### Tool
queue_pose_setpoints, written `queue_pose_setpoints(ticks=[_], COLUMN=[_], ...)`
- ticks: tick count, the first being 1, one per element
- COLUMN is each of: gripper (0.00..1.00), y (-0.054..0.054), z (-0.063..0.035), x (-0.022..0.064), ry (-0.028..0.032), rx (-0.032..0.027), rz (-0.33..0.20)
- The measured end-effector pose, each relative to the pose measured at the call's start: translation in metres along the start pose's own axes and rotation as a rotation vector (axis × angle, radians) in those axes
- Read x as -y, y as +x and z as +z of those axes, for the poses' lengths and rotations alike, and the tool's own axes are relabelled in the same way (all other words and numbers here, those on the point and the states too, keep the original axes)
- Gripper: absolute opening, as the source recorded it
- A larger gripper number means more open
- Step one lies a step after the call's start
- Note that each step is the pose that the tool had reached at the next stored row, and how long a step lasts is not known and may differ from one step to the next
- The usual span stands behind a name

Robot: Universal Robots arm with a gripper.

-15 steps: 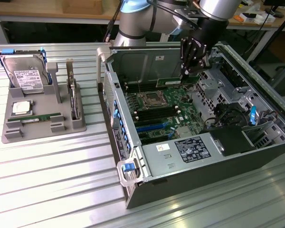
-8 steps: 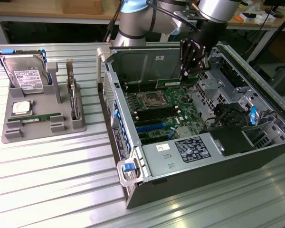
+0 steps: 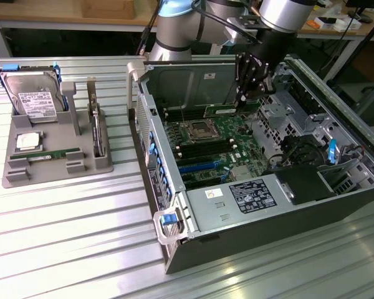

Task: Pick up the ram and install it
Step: 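Insert the ram into the slot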

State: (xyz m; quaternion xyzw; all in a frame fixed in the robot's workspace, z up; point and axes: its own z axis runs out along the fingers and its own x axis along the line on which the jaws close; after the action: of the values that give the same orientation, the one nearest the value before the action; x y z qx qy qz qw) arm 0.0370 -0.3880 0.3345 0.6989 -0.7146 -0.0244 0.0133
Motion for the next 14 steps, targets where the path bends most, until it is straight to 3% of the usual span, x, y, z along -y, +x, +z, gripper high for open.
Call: queue_pose_setpoints(ticks=[14], gripper=[0.12], y=[0.0001], z=[0.0082], x=[0.0002], ry=[0.0000], rx=[0.0000], rz=[0.000])
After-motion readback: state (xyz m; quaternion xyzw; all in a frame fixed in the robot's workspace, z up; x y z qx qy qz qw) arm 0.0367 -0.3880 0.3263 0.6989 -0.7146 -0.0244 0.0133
